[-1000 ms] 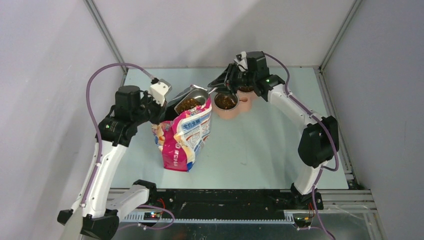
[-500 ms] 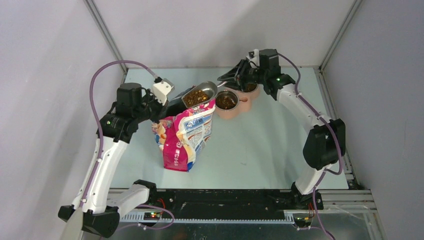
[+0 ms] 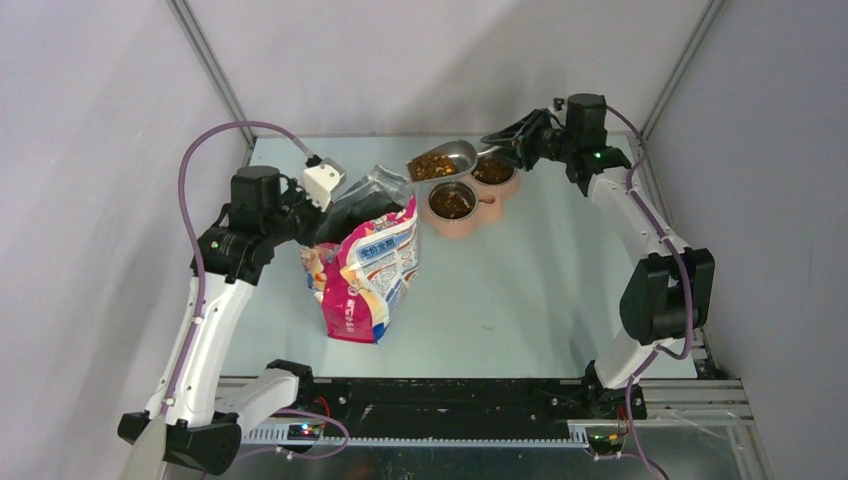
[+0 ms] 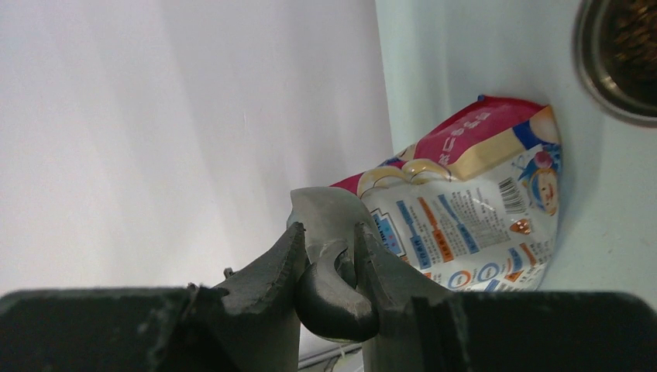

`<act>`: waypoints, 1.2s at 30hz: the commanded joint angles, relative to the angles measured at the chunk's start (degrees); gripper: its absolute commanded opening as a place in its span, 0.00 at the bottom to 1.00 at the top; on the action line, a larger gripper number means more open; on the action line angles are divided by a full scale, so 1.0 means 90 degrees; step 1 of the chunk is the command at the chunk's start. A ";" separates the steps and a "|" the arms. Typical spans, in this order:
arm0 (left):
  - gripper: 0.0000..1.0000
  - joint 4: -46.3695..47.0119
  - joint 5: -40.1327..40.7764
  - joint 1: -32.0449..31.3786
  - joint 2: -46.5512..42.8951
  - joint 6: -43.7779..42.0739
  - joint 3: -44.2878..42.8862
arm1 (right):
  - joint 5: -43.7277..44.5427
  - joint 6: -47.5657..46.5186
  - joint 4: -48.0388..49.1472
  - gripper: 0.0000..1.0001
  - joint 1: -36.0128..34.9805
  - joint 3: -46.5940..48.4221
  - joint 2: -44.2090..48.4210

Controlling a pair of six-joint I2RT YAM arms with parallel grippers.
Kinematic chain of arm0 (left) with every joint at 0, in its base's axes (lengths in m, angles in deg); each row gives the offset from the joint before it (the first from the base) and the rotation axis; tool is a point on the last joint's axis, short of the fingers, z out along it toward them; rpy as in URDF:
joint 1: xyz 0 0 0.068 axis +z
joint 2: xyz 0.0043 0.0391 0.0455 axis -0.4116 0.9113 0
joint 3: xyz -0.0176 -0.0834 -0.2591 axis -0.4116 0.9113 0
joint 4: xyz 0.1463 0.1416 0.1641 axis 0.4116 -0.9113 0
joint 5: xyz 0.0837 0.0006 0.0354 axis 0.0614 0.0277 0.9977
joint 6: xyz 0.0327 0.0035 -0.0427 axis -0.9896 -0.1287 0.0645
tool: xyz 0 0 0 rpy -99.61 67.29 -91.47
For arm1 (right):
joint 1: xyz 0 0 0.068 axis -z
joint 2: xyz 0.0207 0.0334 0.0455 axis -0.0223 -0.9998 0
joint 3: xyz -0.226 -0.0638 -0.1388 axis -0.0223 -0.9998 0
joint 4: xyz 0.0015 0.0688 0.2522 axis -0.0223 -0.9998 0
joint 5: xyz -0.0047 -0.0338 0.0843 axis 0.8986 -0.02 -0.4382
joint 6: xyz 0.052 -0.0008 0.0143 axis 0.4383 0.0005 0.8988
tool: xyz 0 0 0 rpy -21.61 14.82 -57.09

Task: Serve the pet food

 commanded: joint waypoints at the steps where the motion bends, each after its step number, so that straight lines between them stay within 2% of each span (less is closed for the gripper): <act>1: 0.00 -0.0410 0.0183 0.0086 0.0030 -0.0224 -0.0224 | -0.0052 0.0053 0.0168 0.00 0.0469 -0.0084 0.0387; 12: 0.00 -0.0461 0.0203 0.0110 -0.0200 -0.0320 -0.0064 | -0.0023 -0.0071 0.0952 0.00 0.1142 -0.0896 0.0200; 22: 0.00 -0.0580 0.0156 0.0175 -0.0441 -0.0390 0.0107 | 0.0299 -0.0599 0.1641 0.00 0.1211 -0.1031 -0.0300; 31: 0.00 -0.0618 0.0061 0.0234 -0.0494 -0.0344 0.0093 | 0.0599 -0.1232 0.1557 0.00 0.1210 -0.0780 -0.0854; 36: 0.00 -0.0602 -0.0010 0.0236 -0.0464 -0.0343 0.0114 | 0.1007 -0.1742 0.1085 0.00 0.1206 -0.0601 -0.0982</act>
